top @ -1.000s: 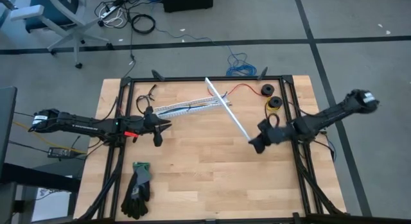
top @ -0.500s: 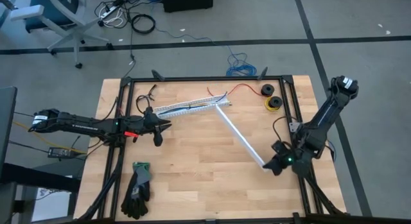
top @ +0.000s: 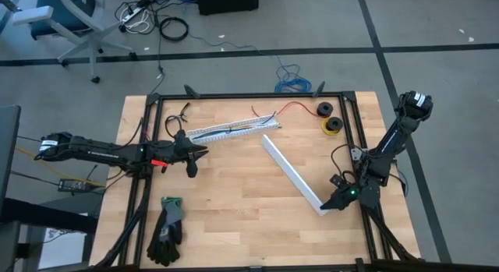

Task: Ziptie cables
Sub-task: Close the white cable duct

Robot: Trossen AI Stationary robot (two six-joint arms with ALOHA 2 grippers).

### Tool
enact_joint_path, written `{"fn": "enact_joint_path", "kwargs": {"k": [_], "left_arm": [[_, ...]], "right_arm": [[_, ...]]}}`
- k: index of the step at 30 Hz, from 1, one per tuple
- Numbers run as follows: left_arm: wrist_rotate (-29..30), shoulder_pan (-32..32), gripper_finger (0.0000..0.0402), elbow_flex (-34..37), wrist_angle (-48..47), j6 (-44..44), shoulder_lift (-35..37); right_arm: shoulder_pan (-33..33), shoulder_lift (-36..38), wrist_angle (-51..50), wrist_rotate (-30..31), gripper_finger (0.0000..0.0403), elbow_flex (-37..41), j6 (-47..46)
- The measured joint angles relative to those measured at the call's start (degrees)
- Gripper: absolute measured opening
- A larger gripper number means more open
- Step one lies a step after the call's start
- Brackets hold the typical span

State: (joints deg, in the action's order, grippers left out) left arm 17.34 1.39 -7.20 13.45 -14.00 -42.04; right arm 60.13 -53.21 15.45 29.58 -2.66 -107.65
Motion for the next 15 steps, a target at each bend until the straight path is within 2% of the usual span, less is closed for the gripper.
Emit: {"fn": "enact_joint_path", "kwargs": {"k": [6,15], "left_arm": [[0.0,0.0,0.0082,0.0,-0.04,0.07,0.0],[0.0,0.0,0.0082,-0.01,-0.01,0.03,0.0]], "right_arm": [[-2.46,0.09,-1.57,-0.74,0.0044,1.74,-1.21],[-6.55,0.11,-3.97,-1.45,0.006,1.49,-0.54]]}}
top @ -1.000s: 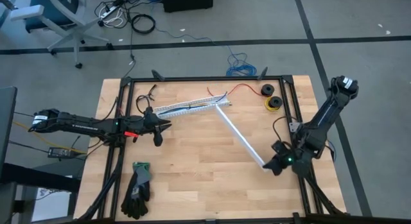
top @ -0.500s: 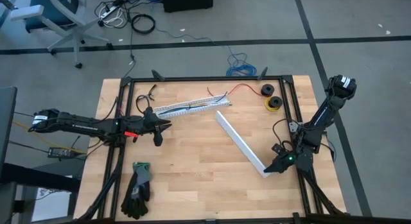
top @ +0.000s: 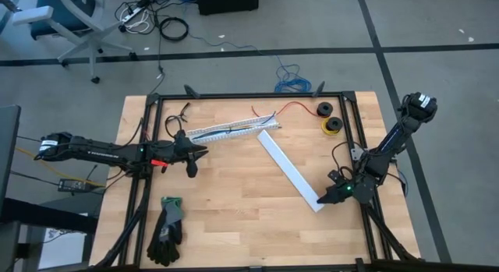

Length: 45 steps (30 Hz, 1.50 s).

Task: Ziptie cables
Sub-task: Close the white cable duct

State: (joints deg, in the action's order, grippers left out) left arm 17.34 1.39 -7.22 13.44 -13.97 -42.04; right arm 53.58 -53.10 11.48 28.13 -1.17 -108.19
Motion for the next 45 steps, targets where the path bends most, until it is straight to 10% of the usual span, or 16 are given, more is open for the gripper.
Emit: {"fn": "enact_joint_path", "kwargs": {"k": [19,45], "left_arm": [[0.0,0.0,0.0082,0.01,-0.01,-1.31,0.0],[-0.11,-0.02,0.0082,0.01,-0.03,-5.02,-0.01]], "right_arm": [[-0.35,-0.16,4.82,-1.97,0.02,0.47,8.4],[-2.89,-0.28,10.8,3.2,0.0127,0.59,14.9]]}}
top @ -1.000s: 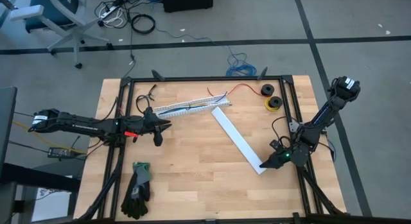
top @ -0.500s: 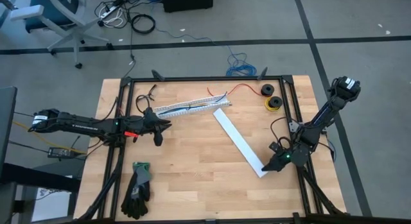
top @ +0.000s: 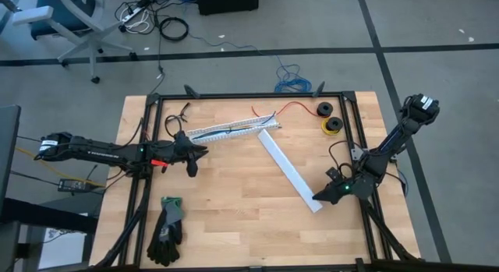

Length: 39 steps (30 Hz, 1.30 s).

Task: Ziptie cables
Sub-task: Close the white cable duct

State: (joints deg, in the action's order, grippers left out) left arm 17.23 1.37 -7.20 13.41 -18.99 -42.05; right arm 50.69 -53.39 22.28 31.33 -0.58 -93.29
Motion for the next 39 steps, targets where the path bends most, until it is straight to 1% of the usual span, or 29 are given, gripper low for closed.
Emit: {"fn": "enact_joint_path", "kwargs": {"k": [6,10,13,15,18,20,23,27,29,31,34,37,39], "left_arm": [[-1.76,0.0,0.0082,-0.01,-0.01,-1.02,0.01],[-2.97,0.0,0.0082,-0.01,-0.02,-1.04,-0.01],[-2.99,0.0,0.0082,-0.02,-0.02,-1.04,-0.01],[-2.97,0.0,0.0082,-0.01,-0.02,-1.01,-0.01],[-2.97,0.0,0.0082,0.0,-0.02,-1.0,-0.01],[-2.97,0.0,0.0082,0.0,-0.02,-1.02,0.01],[-2.98,-0.04,0.0082,-0.01,-0.09,-1.02,-0.01],[-2.99,-0.04,0.0082,0.0,-0.07,-1.02,-0.01],[-2.99,-0.04,0.0082,-0.02,-0.07,-1.06,-0.01],[-3.29,-0.04,0.0082,-0.01,-0.02,-1.21,-0.14],[-4.02,-0.04,0.0082,0.0,-0.01,-1.26,-0.73],[-4.37,-0.04,0.0082,0.0,1.75,-1.26,-2.07],[-4.37,-0.04,0.0082,0.0,5.04,-0.98,-3.43]], "right_arm": [[-2.39,0.15,-5.07,0.33,0.0128,-0.26,-2.83],[-3.6,0.17,-9.49,3.34,0.0126,-1.01,-3.46],[-4.7,0.15,-21.35,3.97,0.0128,-4.79,-3.07],[-5.49,-0.01,-32.9,3.54,0.0128,-8.48,-3.99],[-6.42,-0.04,-48.12,4.59,0.0127,-15.83,-4.96],[-6.91,-0.07,-55.81,7.18,0.0126,-20.32,-3.44],[-7.87,-0.12,-60.93,13.44,0.0128,-27.02,2.74],[-10.62,-2.42,-59.84,22.5,0.0127,-33.4,14.05],[-12.55,-4.96,-57.67,25.35,0.0126,-35.51,19.52],[-14.7,-7.96,-53.78,26.59,0.0127,-36.76,25.6],[-18.3,-13.48,-46.2,26.34,0.0128,-37.59,34.95],[-22.28,-19.13,-39.38,25.95,0.0127,-37.67,42.16],[-25.0,-22.63,-35.42,25.86,0.0127,-37.68,46.05]]}}
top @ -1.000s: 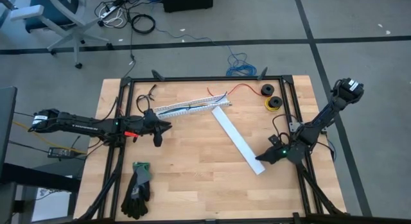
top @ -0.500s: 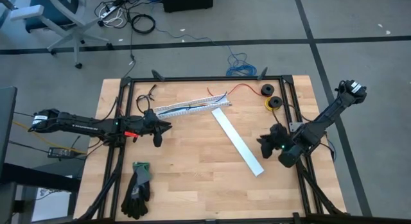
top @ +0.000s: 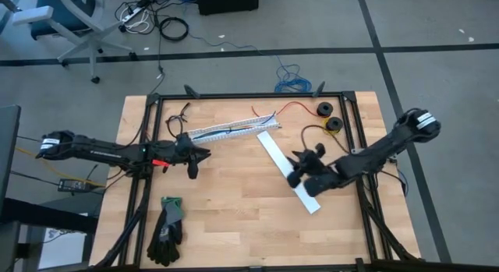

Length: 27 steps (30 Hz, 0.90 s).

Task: Ziptie cables
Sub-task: Close the white cable duct

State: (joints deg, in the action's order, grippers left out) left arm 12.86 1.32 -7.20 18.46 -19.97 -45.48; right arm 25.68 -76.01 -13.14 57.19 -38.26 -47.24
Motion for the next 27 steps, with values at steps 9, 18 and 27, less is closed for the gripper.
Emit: {"fn": "enact_joint_path", "kwargs": {"k": [9,18,27], "left_arm": [[0.31,0.0,0.0082,-0.02,15.35,5.6,-7.66],[10.75,0.17,0.0095,-0.48,27.28,18.22,-17.38],[14.76,0.17,0.0155,-7.81,28.85,28.31,-26.35]], "right_arm": [[-8.08,-9.46,22.79,-5.62,0.0127,-0.11,8.02],[-14.17,-12.06,27.29,-6.11,0.0129,-0.07,17.53],[-18.75,-12.06,27.3,-6.41,0.0129,-0.07,27.46]]}}
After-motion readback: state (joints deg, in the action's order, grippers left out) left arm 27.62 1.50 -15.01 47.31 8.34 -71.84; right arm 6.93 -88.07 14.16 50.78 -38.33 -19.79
